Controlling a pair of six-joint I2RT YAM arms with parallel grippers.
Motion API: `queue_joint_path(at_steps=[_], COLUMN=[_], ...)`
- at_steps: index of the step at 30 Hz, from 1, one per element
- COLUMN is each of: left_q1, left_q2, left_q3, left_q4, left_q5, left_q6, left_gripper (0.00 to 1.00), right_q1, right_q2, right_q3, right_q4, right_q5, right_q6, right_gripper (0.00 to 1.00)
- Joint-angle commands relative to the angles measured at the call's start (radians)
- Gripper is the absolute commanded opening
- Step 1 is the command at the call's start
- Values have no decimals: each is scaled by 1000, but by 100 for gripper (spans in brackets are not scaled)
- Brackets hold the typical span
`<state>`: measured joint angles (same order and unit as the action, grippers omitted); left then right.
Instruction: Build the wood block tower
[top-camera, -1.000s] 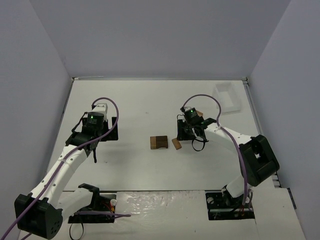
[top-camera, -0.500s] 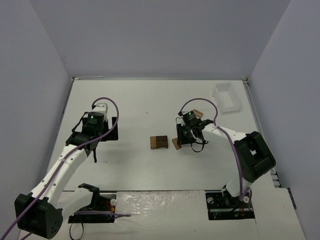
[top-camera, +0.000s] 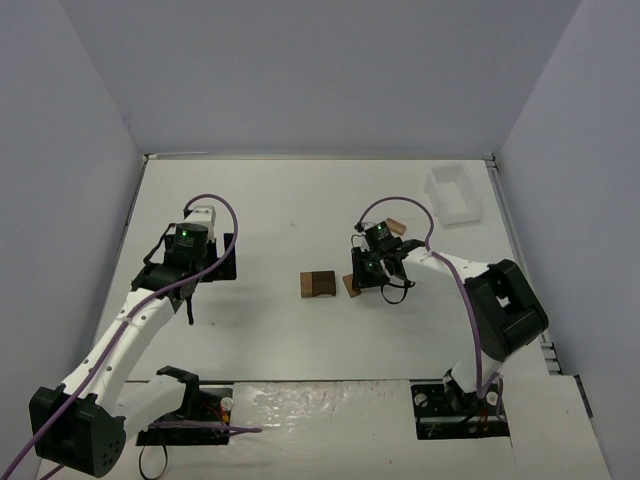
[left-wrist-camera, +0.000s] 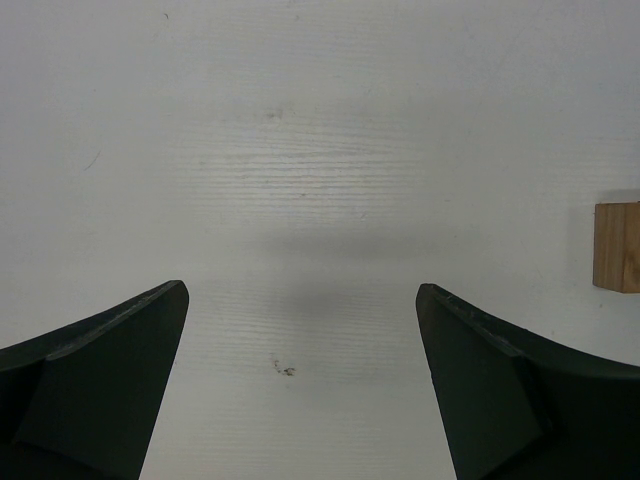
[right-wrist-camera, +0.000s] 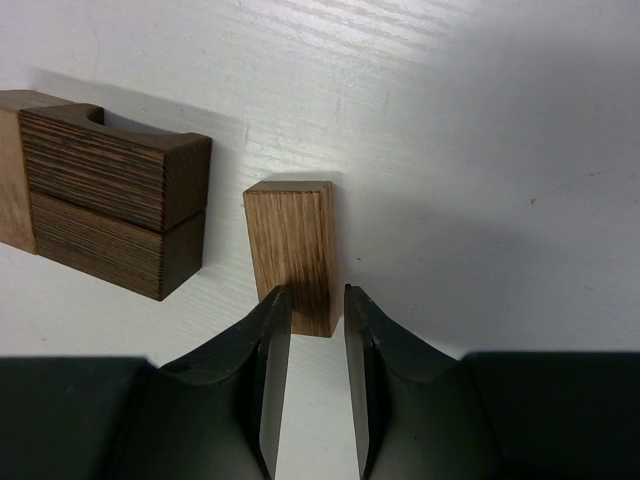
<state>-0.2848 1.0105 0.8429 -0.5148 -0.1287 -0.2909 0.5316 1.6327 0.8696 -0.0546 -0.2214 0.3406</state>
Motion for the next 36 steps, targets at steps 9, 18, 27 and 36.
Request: queue_joint_path(at_steps=[9,18,27,36], left_q1=[6,6,6,5], left_q2=[3,4,2,3], left_q3=[31,31,30,31], left_q4=[43,42,42,44], left_q5=[-9,-9,-11,-9], left_q6=[15,15,16,16], left_gripper=[97,97,97,97], right_q1=[4,31,42,50], right_q2=[4,9,6,13], right_q3=[-34,-23,-17,-6], right_q4=[44,83,87,91], right_q5=[-40,-26,-12,11], right_q6=[95,156,189,199], right_gripper=[15,12,11,11])
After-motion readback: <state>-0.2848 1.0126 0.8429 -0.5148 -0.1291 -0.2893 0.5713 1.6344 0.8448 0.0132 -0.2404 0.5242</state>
